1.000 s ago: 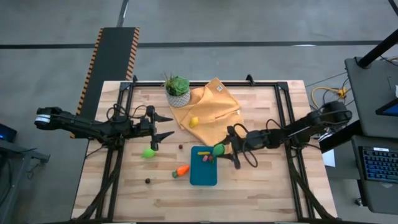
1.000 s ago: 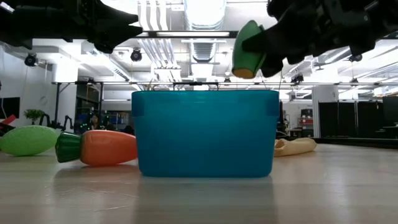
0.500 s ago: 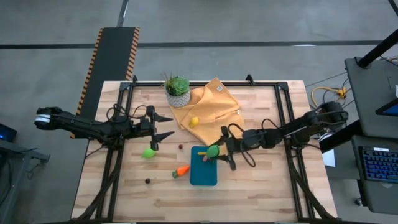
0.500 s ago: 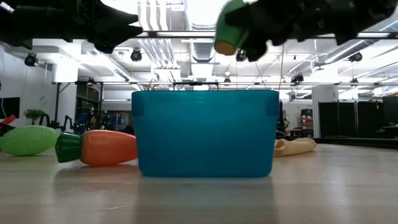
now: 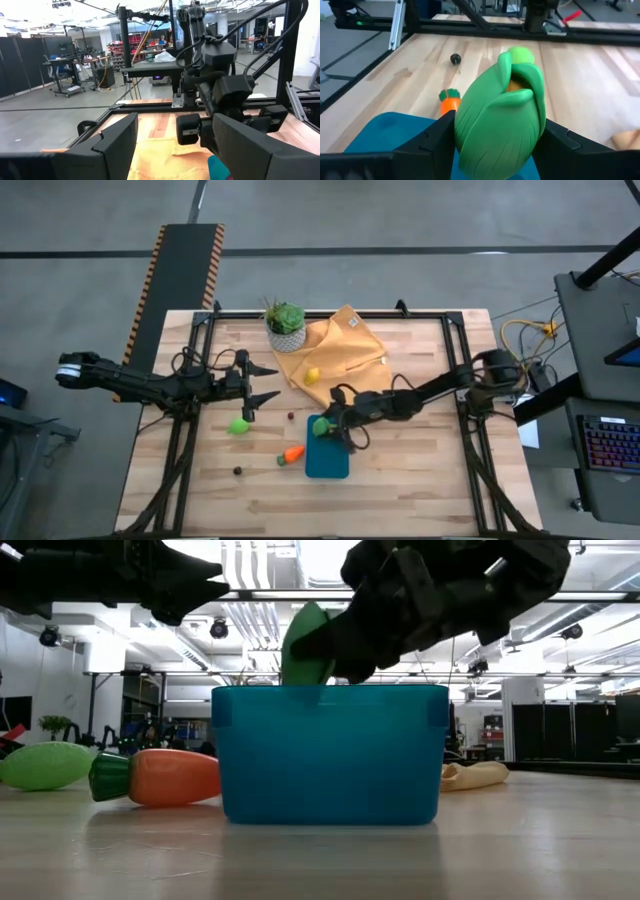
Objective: Pick and placing Produce into tupperware
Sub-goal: Put the green corn into the bin
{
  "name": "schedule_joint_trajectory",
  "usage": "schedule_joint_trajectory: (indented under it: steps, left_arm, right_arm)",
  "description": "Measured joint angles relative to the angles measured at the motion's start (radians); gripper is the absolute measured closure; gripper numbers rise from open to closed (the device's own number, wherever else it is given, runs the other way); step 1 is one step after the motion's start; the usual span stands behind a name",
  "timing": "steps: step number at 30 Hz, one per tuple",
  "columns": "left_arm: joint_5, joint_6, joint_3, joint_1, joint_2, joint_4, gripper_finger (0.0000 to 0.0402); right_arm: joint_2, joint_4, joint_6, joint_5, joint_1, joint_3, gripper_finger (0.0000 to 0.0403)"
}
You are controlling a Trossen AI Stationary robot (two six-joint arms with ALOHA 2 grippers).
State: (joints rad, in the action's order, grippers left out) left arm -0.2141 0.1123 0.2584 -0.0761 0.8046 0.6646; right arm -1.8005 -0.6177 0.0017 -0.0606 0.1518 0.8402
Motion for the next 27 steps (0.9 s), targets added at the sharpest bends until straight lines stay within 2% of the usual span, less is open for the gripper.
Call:
schedule_joint_trajectory:
  steps: [16,27]
  left_arm:
    - [0.000,0.000,0.000,0.000,0.000,0.000,0.0157]
    - [0.001,-0.001,0.000,0.000,0.000,0.000,0.0157]
  right_arm:
    - [-0.106,-0.018,0.027,-0.021,-0.015,0.009,0.0205]
    - [-0.221,0.000,0.027,-0.079,-0.015,0.096,0.0205]
